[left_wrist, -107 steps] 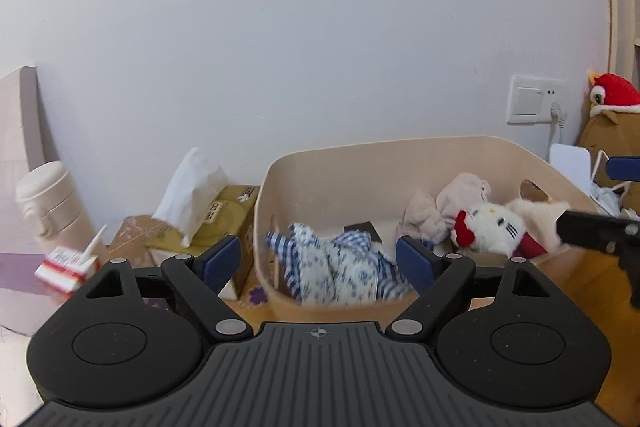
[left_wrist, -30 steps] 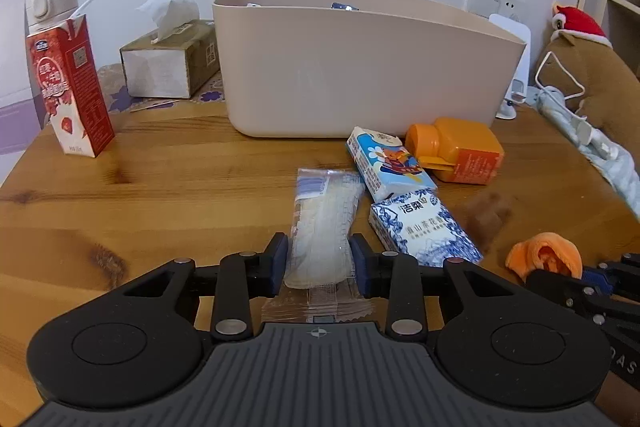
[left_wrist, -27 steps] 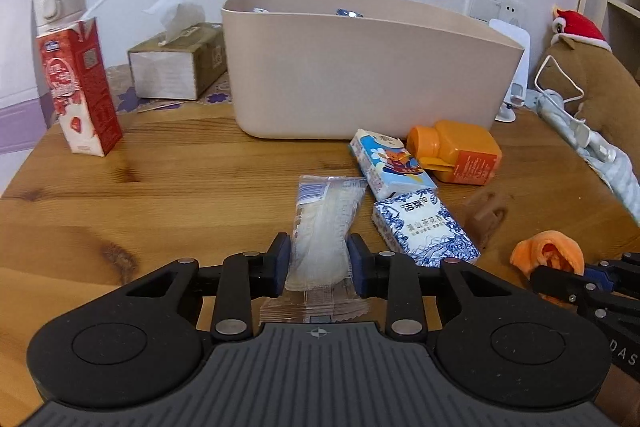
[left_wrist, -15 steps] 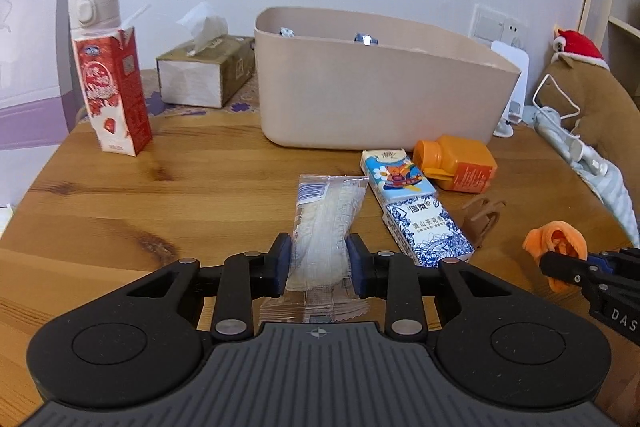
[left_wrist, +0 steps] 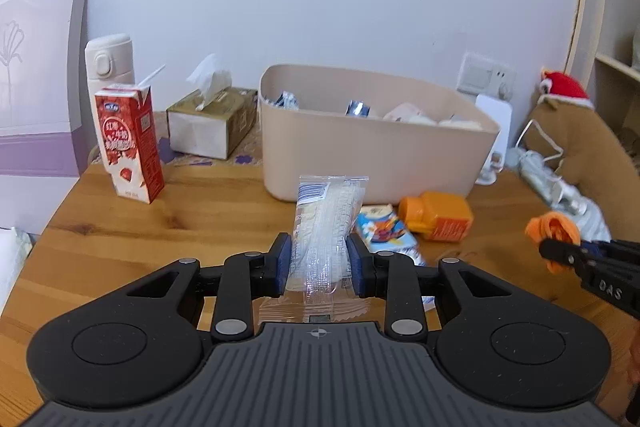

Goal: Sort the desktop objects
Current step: 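Carry the clear bag and orange cloth into the beige bin and open both tools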

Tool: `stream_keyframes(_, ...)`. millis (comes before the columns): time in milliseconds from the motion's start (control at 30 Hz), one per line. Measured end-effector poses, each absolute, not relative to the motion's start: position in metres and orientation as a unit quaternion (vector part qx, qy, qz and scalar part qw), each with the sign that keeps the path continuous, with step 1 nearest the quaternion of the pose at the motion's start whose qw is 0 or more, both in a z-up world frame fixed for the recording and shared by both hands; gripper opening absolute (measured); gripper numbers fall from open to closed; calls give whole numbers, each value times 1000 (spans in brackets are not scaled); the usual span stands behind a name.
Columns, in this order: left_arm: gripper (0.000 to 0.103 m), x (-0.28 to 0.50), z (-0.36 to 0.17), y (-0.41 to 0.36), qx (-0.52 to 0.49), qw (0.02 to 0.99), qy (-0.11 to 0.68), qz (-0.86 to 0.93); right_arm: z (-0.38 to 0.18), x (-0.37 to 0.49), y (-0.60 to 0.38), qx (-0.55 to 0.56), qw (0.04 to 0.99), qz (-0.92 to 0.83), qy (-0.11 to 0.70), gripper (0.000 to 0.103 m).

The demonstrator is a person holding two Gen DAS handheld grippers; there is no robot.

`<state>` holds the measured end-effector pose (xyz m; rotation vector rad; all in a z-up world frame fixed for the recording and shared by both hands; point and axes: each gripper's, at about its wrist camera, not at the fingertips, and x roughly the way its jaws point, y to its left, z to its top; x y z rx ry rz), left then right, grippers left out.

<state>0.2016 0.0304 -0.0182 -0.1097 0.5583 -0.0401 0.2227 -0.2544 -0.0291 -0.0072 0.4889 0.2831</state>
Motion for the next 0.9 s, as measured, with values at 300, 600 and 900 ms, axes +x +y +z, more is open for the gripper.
stream_keyframes(300,30,211,17,22,-41,970,237,-28,11,250,-267,15,970,138,198,11)
stream_keyframes(600,30,242,47,4,4,980,199,-18,36,285,-274,42,969,161,183,11)
stream_keyframes(900,30,301,61,-10,29,981,190,-3,58,331,-265,29,972,153,174,11)
